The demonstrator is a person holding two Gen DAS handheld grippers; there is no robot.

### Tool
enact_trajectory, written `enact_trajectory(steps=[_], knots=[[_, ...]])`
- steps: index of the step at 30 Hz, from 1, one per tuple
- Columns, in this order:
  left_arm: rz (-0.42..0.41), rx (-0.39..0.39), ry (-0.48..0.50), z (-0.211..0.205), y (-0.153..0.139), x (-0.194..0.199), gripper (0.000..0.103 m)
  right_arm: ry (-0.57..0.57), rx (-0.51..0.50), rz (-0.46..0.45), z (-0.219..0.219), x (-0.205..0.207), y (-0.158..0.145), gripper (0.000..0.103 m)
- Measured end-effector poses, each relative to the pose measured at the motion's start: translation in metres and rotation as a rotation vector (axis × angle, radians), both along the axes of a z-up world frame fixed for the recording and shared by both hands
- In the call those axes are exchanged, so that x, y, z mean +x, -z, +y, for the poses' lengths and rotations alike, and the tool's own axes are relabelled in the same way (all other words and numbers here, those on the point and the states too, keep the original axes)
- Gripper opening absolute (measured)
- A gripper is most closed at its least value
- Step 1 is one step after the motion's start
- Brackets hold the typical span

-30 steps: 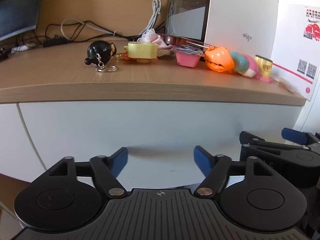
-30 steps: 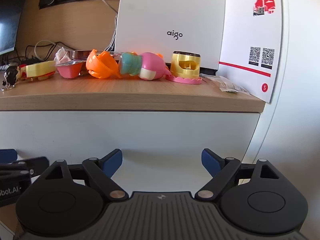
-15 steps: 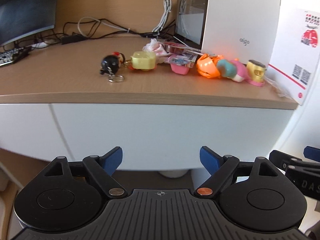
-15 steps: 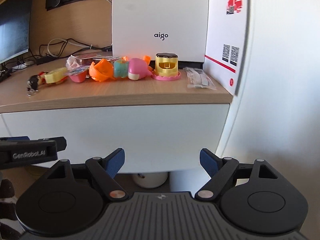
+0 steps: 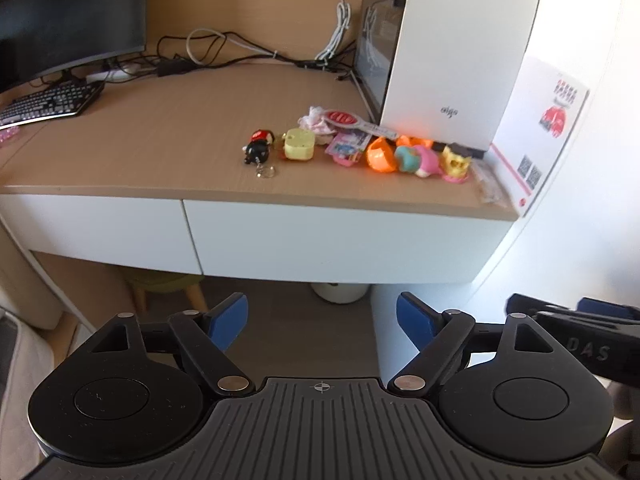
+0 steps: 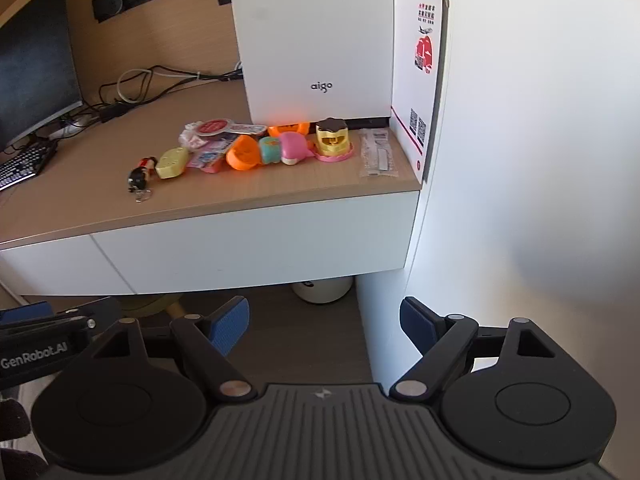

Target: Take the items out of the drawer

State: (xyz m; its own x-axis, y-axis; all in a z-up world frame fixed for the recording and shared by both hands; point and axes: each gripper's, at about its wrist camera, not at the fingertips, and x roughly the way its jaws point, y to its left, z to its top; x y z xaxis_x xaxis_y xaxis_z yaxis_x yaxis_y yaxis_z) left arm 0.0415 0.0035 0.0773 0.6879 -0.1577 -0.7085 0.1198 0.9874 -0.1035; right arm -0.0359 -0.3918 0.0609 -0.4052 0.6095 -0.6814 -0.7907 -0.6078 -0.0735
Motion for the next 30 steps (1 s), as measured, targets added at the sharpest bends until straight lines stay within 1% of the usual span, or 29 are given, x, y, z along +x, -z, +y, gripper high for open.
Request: enact_trajectory(steps=[4,6,8,16,22,30], knots=[[-0.038,0.033,-0.01,0.0,-0.017,-0.001,0.084,-0.042,0.057,-0.004,-0.009,-0.009,-0.022,0.083],[-0.048,0.041,-0.018,0.001,-0.021,0.001,0.084,-0.046,0.093,-0.018,-0.01,-0.01,-0.031,0.083],[-0.049,0.052,-0.021,0.001,-0.022,0.002,0.084,-0.051,0.105,-0.025,-0.009,-0.011,-0.034,0.083],[-0.019,0.076,-0.003,-0.004,-0.012,0.001,0.084,-0.086,0.051,-0.034,-0.009,-0.014,-0.025,0.083],[-0.001,0.077,-0.014,0.0,-0.008,0.001,0.084,-0.078,0.036,-0.047,-0.009,-0.015,-0.019,0.083],[-0.003,0.071,-0.022,0.002,-0.009,0.0,0.084,-0.079,0.034,-0.05,-0.01,-0.015,-0.019,0.083]])
